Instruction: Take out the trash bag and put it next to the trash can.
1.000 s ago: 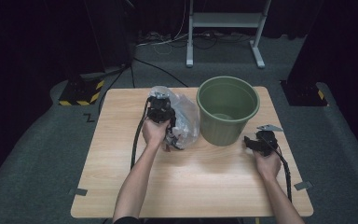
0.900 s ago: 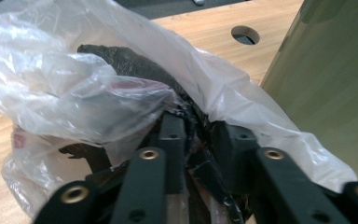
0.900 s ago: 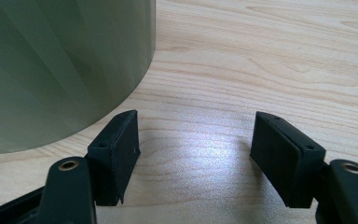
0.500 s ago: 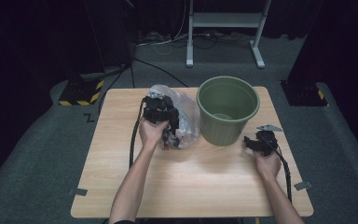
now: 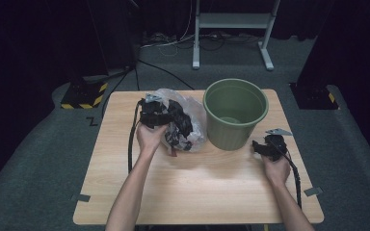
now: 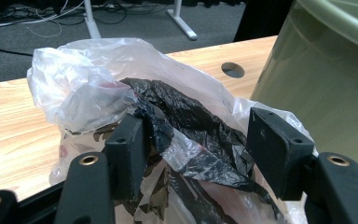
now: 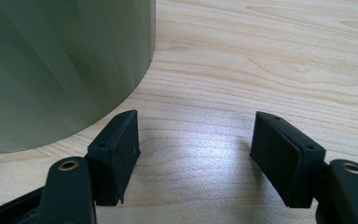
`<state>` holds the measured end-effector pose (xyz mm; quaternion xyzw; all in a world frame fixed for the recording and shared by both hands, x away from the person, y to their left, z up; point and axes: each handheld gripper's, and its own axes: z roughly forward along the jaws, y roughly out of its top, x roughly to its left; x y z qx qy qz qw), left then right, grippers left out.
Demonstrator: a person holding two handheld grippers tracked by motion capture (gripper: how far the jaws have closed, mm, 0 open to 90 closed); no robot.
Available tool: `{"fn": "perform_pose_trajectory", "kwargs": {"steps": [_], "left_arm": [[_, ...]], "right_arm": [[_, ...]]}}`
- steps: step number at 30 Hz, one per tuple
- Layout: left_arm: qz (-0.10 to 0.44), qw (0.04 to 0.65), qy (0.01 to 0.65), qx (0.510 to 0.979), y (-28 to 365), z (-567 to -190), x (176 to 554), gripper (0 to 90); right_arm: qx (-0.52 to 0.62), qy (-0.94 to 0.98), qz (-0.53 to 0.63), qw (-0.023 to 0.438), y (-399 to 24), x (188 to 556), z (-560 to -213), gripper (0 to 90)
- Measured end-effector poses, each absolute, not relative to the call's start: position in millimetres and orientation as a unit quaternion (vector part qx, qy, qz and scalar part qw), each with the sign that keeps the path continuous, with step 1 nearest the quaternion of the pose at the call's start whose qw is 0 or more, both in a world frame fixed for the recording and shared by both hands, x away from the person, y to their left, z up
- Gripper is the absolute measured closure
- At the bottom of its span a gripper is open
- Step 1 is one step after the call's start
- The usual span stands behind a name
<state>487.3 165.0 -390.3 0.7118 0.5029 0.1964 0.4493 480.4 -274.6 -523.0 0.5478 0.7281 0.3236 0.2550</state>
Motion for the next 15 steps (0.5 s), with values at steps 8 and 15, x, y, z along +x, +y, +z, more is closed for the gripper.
{"fn": "perform_pose_trajectory", "kwargs": {"steps": [8,15], "left_arm": [[0.209,0.454,0.496,0.71,171,-385,476,36.7],[0.202,0.46,0.499,0.706,177,-387,468,28.8]], "right_arm": [[0.548,0.728,0.324,0.255,-275,480,-523,32.2],[0.548,0.728,0.324,0.255,-275,480,-523,32.1]]}}
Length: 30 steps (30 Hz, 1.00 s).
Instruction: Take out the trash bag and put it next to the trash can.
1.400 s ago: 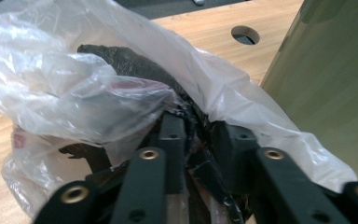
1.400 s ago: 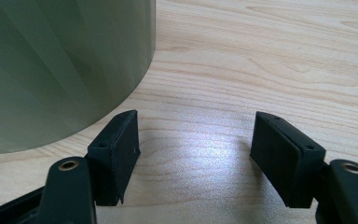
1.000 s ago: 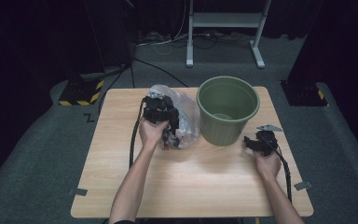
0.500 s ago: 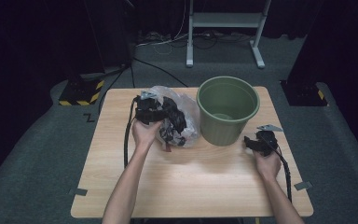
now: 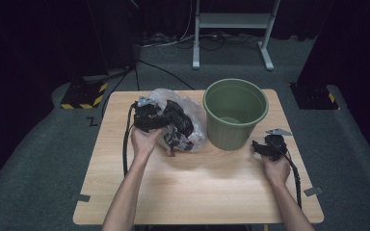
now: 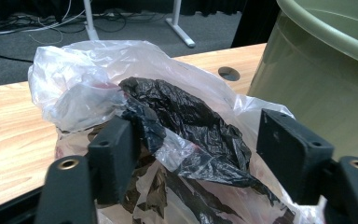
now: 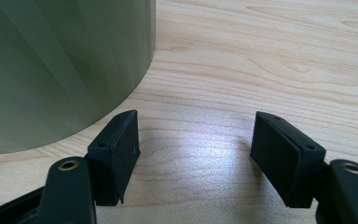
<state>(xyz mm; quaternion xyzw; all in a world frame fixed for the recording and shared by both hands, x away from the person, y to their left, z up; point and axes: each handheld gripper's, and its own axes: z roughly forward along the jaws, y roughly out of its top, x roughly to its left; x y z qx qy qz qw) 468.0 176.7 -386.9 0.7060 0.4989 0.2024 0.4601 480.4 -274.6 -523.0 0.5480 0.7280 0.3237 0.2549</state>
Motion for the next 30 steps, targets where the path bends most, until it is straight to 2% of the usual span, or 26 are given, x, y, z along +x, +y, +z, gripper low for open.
{"fn": "perform_pose_trajectory", "kwargs": {"steps": [15,30], "left_arm": [[0.179,0.473,0.495,0.707,194,-397,449,17.6],[0.178,0.467,0.491,0.713,203,-412,432,14.5]], "right_arm": [[0.548,0.728,0.324,0.255,-275,480,-523,32.1],[0.548,0.728,0.324,0.255,-274,480,-523,32.1]]}}
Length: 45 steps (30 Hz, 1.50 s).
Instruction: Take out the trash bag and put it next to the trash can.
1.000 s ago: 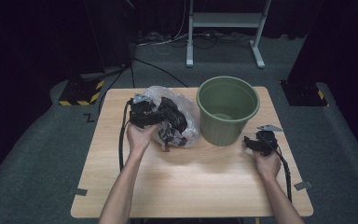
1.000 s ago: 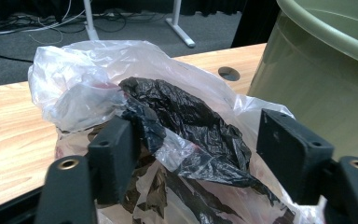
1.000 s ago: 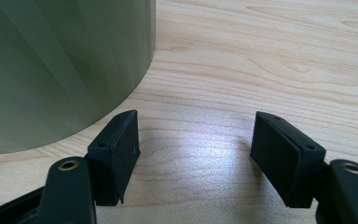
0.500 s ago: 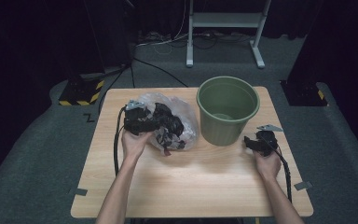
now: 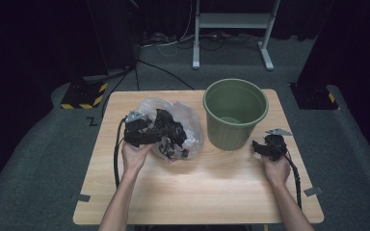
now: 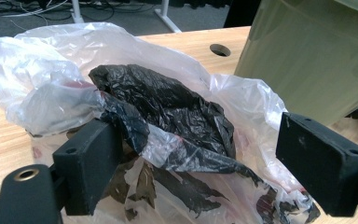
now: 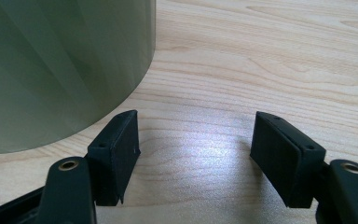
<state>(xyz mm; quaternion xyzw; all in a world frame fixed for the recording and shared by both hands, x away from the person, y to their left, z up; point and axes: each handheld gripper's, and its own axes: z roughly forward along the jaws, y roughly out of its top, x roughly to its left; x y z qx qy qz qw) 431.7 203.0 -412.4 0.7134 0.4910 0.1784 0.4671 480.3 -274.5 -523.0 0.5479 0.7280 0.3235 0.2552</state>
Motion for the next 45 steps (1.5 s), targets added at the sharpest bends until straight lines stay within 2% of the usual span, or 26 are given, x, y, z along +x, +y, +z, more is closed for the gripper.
{"fn": "perform_pose_trajectory", "kwargs": {"steps": [27,45], "left_arm": [[0.194,0.454,0.51,0.704,209,-448,405,17.9],[0.209,0.391,0.549,0.708,215,-498,409,22.1]], "right_arm": [[0.548,0.728,0.324,0.255,-274,480,-523,32.2],[0.547,0.729,0.324,0.256,-274,480,-523,32.1]]}}
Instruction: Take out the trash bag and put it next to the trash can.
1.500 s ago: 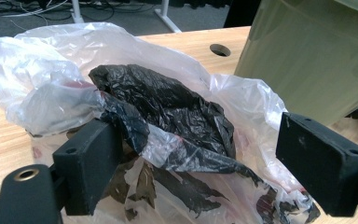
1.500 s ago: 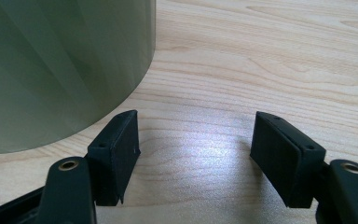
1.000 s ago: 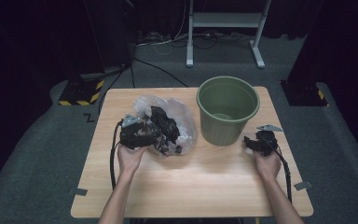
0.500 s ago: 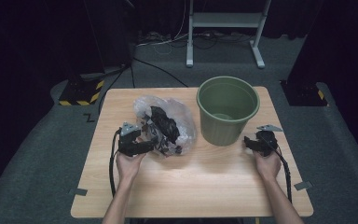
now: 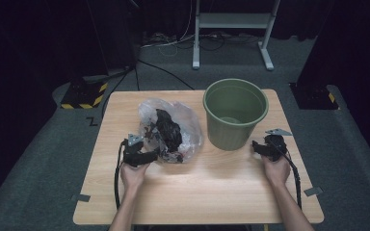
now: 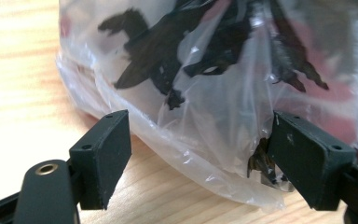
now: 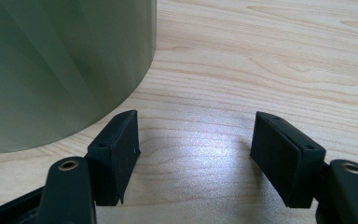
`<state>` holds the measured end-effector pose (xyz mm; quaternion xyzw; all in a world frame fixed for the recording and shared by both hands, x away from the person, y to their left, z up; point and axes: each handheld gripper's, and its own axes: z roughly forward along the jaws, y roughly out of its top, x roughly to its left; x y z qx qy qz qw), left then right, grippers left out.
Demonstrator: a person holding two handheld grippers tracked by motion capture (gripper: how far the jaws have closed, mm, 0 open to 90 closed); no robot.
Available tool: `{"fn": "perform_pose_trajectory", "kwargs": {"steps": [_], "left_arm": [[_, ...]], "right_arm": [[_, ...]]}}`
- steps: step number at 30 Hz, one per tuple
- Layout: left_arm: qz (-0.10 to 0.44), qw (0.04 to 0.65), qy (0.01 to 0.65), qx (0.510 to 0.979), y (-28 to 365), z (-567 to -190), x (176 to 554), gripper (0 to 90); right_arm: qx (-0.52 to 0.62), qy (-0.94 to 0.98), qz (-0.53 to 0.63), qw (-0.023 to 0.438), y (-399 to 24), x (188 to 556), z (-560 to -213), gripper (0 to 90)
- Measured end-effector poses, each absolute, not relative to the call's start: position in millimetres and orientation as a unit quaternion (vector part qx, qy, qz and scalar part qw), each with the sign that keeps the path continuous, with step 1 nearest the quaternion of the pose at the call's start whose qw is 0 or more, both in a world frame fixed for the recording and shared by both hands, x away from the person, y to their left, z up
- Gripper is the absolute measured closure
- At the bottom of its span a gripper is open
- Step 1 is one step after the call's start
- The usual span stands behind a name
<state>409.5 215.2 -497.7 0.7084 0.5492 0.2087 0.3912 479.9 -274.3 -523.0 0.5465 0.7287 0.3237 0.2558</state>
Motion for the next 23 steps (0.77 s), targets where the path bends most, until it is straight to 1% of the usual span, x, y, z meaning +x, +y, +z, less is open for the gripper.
{"fn": "perform_pose_trajectory", "kwargs": {"steps": [11,14,20,23], "left_arm": [[0.23,0.364,0.578,0.694,217,-519,418,23.1],[0.232,0.351,0.583,0.695,216,-526,420,23.2],[0.252,0.316,0.575,0.712,207,-527,423,23.3],[0.252,0.316,0.576,0.711,208,-527,423,22.5]], "right_arm": [[0.546,0.729,0.324,0.256,-274,480,-523,32.2],[0.546,0.729,0.324,0.256,-274,480,-523,32.2],[0.547,0.729,0.323,0.255,-274,480,-523,32.2],[0.547,0.729,0.324,0.255,-274,480,-523,32.2]]}}
